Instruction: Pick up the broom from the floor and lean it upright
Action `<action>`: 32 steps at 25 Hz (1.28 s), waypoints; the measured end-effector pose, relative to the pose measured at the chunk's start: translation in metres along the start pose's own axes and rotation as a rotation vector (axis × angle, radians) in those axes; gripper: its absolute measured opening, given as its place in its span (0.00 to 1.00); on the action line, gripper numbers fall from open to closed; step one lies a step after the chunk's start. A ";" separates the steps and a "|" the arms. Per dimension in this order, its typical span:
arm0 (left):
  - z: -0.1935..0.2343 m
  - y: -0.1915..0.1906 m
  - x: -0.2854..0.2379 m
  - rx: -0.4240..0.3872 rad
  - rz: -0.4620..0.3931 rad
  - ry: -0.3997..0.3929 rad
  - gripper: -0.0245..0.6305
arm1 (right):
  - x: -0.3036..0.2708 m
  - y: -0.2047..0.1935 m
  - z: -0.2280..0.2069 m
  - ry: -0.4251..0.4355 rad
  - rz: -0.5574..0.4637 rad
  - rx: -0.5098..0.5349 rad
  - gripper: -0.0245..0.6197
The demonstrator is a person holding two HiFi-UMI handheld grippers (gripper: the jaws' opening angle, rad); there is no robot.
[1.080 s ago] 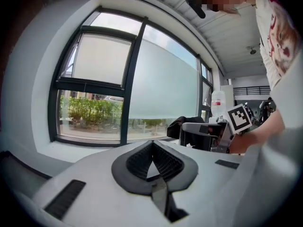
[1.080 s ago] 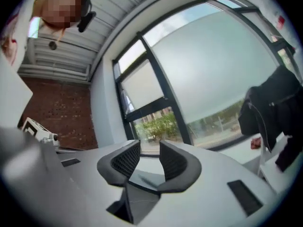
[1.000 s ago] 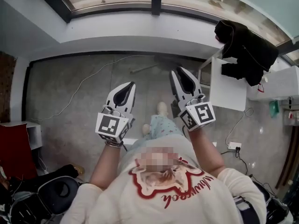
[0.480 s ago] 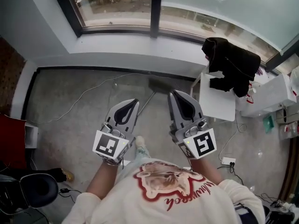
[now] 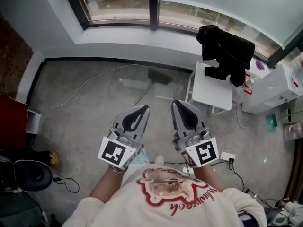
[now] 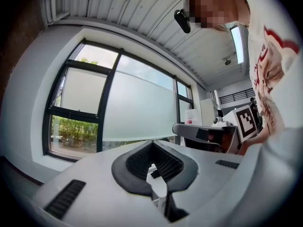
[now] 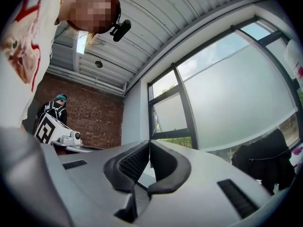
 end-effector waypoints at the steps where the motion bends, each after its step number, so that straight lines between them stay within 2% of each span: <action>1: -0.007 0.002 0.002 -0.001 -0.001 -0.005 0.07 | 0.005 0.006 0.001 -0.004 -0.011 -0.003 0.08; 6: -0.025 0.006 0.001 0.018 -0.016 -0.052 0.07 | 0.019 0.007 -0.001 -0.039 -0.009 -0.001 0.08; 10: -0.029 0.004 -0.003 -0.008 -0.006 -0.087 0.07 | 0.024 0.008 -0.001 -0.079 0.001 0.043 0.08; 32: 0.015 0.015 0.029 -0.038 -0.030 -0.077 0.07 | -0.017 -0.001 0.045 0.009 0.012 0.047 0.08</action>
Point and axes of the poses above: the fingertips, and each gripper's own axes: x backward along the fingers, z to its left, y out of its top, the point moved 1 cm from there along x, backward along the fingers, and after that the axes turned 2 degrees about z, right-handed, at the moved point
